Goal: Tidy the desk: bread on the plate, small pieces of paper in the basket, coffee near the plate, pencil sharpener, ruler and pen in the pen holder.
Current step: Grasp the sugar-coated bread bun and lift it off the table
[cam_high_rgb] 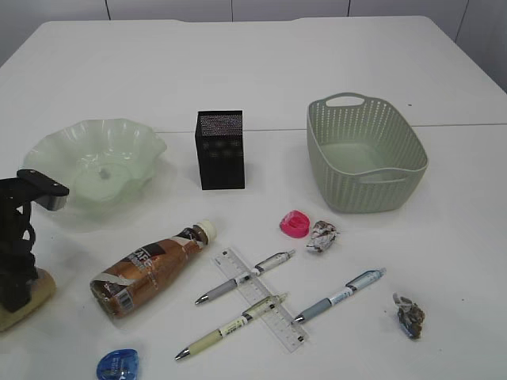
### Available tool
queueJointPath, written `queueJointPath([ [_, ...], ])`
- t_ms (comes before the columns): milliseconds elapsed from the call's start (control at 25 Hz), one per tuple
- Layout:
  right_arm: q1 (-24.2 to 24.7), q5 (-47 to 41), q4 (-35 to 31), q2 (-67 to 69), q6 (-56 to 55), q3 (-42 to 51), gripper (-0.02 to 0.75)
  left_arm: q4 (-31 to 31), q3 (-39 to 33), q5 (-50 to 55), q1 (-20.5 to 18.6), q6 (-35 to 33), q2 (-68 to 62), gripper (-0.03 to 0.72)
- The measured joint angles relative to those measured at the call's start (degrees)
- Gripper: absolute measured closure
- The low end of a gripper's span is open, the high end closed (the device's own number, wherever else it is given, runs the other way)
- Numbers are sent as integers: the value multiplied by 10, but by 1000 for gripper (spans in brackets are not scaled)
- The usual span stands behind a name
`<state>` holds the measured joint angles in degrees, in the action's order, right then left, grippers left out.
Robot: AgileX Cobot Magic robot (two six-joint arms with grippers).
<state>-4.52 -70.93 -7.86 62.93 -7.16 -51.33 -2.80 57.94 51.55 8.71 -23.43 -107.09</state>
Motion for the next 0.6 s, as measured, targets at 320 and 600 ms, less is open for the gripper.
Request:
queueJointPath([
  [320, 0, 0, 0, 0, 1, 0, 160, 1, 30, 67, 0, 115, 1, 447],
  [600, 0, 0, 0, 0, 1, 0, 161, 6, 30, 157, 0, 238, 21, 450],
])
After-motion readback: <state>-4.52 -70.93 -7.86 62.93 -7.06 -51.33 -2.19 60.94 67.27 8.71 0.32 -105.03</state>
